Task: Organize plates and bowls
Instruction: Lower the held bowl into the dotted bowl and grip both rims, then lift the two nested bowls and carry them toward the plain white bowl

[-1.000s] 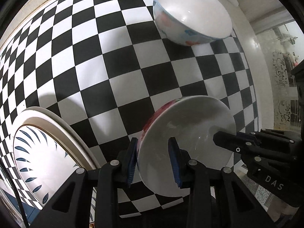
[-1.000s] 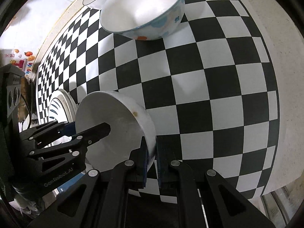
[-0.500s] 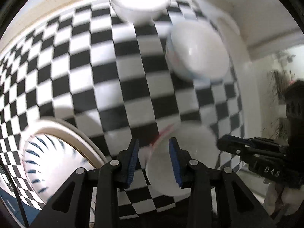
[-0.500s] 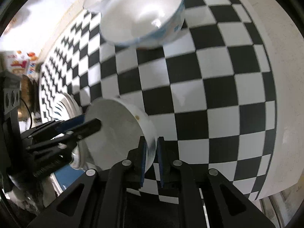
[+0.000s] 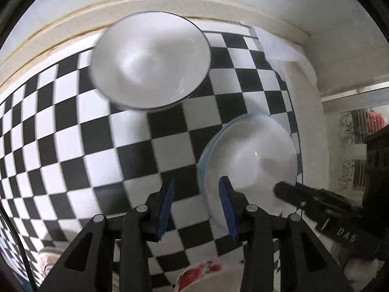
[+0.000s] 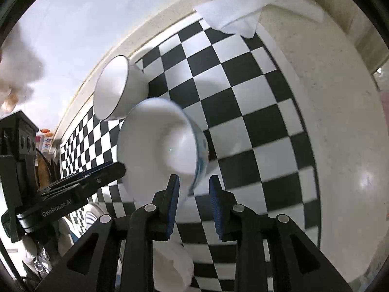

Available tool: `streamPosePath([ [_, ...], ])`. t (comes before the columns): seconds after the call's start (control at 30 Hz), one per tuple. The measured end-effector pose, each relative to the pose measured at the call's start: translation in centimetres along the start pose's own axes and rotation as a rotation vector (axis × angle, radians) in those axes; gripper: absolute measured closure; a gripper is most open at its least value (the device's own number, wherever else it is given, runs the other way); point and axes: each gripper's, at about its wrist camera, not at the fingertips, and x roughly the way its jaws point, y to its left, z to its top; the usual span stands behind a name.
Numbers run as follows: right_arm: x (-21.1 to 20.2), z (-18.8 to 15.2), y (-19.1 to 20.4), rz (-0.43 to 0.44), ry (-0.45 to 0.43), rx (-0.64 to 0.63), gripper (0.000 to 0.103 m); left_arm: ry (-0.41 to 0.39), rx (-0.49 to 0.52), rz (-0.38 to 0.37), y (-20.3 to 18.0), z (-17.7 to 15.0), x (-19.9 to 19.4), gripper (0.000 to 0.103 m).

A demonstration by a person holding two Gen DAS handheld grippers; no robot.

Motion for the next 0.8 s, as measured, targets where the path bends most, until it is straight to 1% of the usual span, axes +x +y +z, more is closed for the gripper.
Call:
streamPosePath([
  [0.1, 1.4, 0.8, -0.5, 0.007, 0.028, 0.017, 0.075, 0.019, 0.014, -0.01, -0.6, 0.6, 0.9, 0.068],
  [0.13, 1.8, 1.1, -0.6, 0.015, 0.036, 0.022, 0.077, 0.022, 0.023, -0.016, -0.9, 0.8, 1.2, 0.068],
  [0.17, 2.1, 1.2, -0.6, 0.015, 0.04, 0.027, 0.08, 0.023, 0.029, -0.019, -1.1, 0.9, 1.5, 0.073],
  [0.2, 2.3, 1.0, -0.7, 0.006, 0.043, 0.03, 0.083, 0.024, 0.035, -0.014, -1.4, 0.9, 1.6, 0.074],
  [0.27, 2.4, 1.2, -0.8, 0.01, 0.038, 0.031, 0.084, 0.015, 0.054, 0.005, -1.8, 1.0, 1.7, 0.074],
  [0.4, 2.0, 0.9, -0.9, -0.007, 0.032, 0.015, 0.085, 0.008, 0.061, 0.009, -2.2, 1.0, 1.5, 0.074],
  [0.63, 0.0, 0.5, -0.1, -0.004, 0.013, -0.018, 0.085, -0.037, 0.083, 0.031, -3.0, -0.3, -0.9, 0.074],
  [0.8, -2.4, -0.4, 1.4, 0.001, -0.017, -0.051, 0.085, -0.079, 0.101, 0.036, -3.4, -1.7, -4.1, 0.074],
])
